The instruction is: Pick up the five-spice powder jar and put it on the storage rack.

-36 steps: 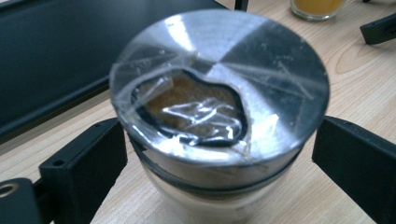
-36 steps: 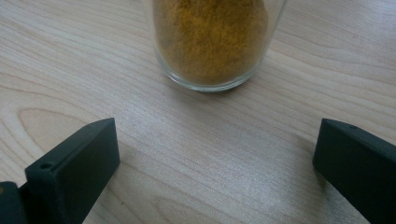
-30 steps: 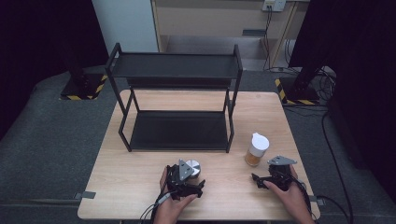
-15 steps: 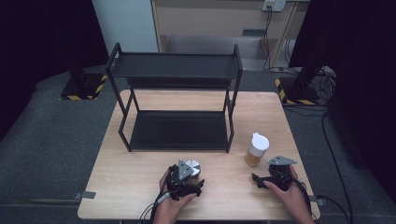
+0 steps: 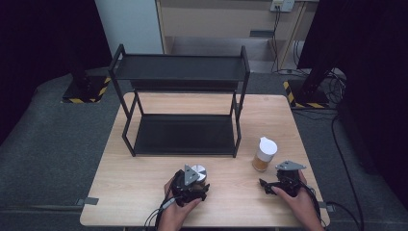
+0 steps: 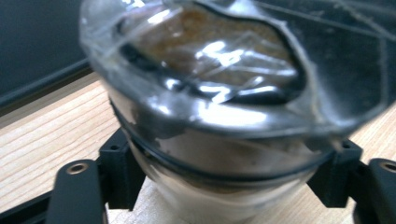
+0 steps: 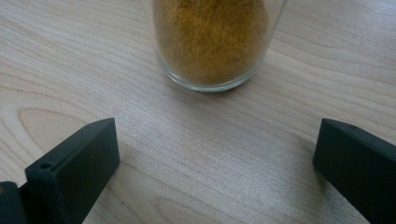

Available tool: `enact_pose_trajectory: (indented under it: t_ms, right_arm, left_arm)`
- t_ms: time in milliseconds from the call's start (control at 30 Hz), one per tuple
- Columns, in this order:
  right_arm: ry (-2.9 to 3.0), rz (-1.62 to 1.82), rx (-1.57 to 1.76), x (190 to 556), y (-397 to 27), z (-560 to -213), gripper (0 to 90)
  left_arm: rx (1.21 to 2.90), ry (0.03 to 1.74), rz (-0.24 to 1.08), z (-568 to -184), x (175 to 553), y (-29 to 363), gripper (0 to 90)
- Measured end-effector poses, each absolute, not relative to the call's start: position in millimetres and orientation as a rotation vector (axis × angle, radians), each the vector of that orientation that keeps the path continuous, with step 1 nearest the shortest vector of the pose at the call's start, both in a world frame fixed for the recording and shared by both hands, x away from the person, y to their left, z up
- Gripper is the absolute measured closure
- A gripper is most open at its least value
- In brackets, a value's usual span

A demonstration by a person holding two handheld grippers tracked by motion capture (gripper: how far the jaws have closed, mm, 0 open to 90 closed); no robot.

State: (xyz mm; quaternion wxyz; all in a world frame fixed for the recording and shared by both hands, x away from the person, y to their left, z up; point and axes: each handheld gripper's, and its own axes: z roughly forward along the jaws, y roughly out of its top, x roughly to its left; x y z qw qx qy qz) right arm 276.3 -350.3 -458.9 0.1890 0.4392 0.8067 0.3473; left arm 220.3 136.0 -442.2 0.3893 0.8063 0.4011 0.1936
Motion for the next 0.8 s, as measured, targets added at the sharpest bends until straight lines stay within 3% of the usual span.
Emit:
enact_pose_trajectory:
  t_ms: [800]
  right_arm:
    - [2.268, 0.977, 1.235, 276.4, -350.3, -458.9, 1.5]
  left_arm:
    - [2.054, 1.026, 0.496, -440.2, 218.3, 133.4, 30.1]
